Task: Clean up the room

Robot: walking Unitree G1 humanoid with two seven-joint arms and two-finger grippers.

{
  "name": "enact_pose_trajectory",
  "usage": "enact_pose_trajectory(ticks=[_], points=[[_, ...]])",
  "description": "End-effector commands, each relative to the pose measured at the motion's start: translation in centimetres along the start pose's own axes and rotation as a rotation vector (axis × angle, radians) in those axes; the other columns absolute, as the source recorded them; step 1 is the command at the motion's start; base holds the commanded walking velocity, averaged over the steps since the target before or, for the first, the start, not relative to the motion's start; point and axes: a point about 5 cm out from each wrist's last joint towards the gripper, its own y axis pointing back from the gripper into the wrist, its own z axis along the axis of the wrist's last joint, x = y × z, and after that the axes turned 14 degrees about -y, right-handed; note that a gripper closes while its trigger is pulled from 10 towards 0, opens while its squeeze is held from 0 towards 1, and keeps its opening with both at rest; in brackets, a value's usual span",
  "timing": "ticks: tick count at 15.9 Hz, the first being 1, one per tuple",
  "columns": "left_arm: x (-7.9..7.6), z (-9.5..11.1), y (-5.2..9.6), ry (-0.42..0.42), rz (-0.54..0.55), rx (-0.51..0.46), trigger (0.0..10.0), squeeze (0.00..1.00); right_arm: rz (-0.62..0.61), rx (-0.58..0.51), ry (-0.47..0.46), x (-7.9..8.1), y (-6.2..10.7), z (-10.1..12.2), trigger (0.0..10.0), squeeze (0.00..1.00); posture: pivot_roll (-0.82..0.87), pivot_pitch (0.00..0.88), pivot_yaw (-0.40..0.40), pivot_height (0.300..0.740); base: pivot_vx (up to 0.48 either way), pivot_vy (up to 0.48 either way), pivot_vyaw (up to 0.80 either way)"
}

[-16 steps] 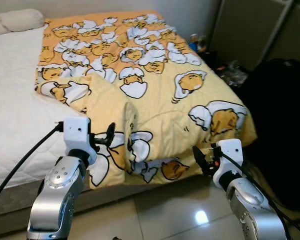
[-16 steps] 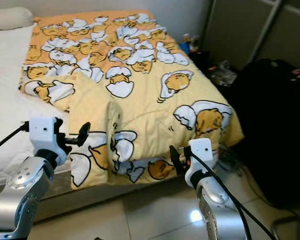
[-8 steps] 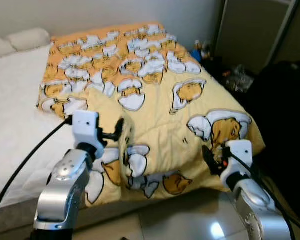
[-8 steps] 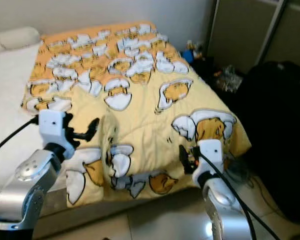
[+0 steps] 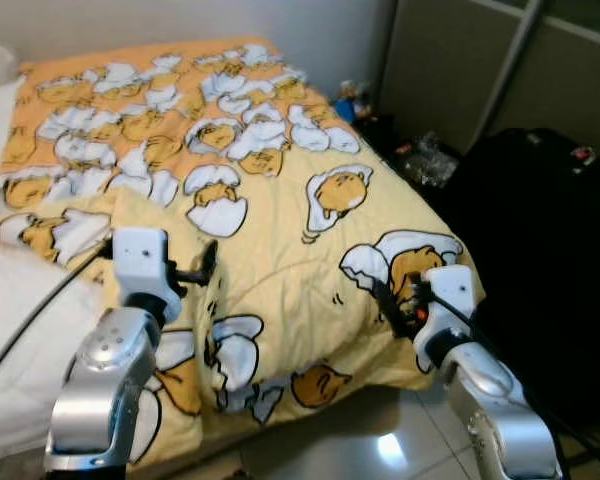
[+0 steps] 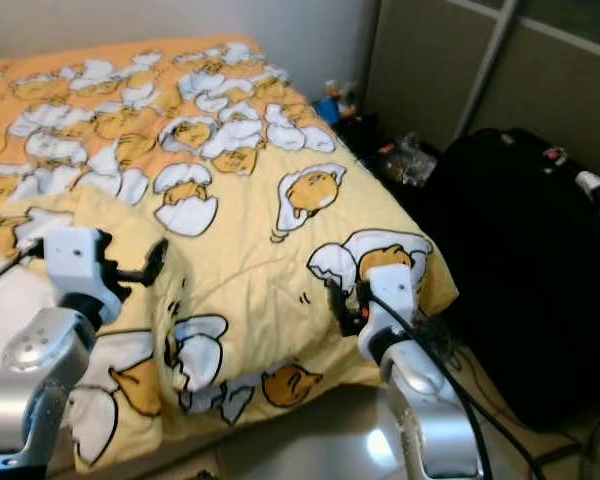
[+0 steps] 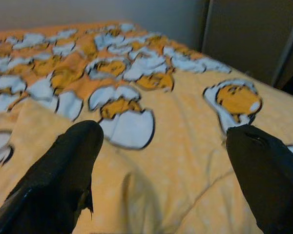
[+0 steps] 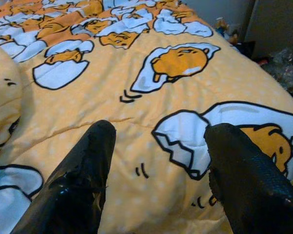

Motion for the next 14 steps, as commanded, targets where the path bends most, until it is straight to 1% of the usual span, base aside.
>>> enact_pose_trajectory(ticks=[1, 5, 9, 14], points=[[-0.59, 0.31, 0.09, -0.003, -0.025, -0.012, 10.0, 0.0, -0.027, 0.003, -0.003, -0.79, 0.28, -0.09, 10.0, 0.0, 0.0, 0.008, 0.024, 0.74, 0.0, 0.0, 0.0], [-0.34, 0.19, 0.2, -0.011, -0.028, -0.005, 10.0, 0.0, -0.044, -0.001, -0.017, -0.9, 0.42, -0.33, 10.0, 0.0, 0.0, 0.008, 0.04, 0.74, 0.0, 0.349, 0.0], [-0.36, 0.31, -0.05, -0.022, -0.042, -0.004, 10.0, 0.0, -0.052, -0.005, -0.023, -0.94, 0.53, -0.47, 10.0, 0.0, 0.0, 0.007, 0.053, 0.74, 0.0, 0.345, 0.0], [-0.04, 0.31, -0.03, -0.029, -0.047, 0.0, 10.0, 0.0, -0.06, -0.007, -0.032, -0.83, 0.5, -0.68, 10.0, 0.0, 0.01, 0.007, 0.057, 0.74, 0.0, 0.33, 0.0]])
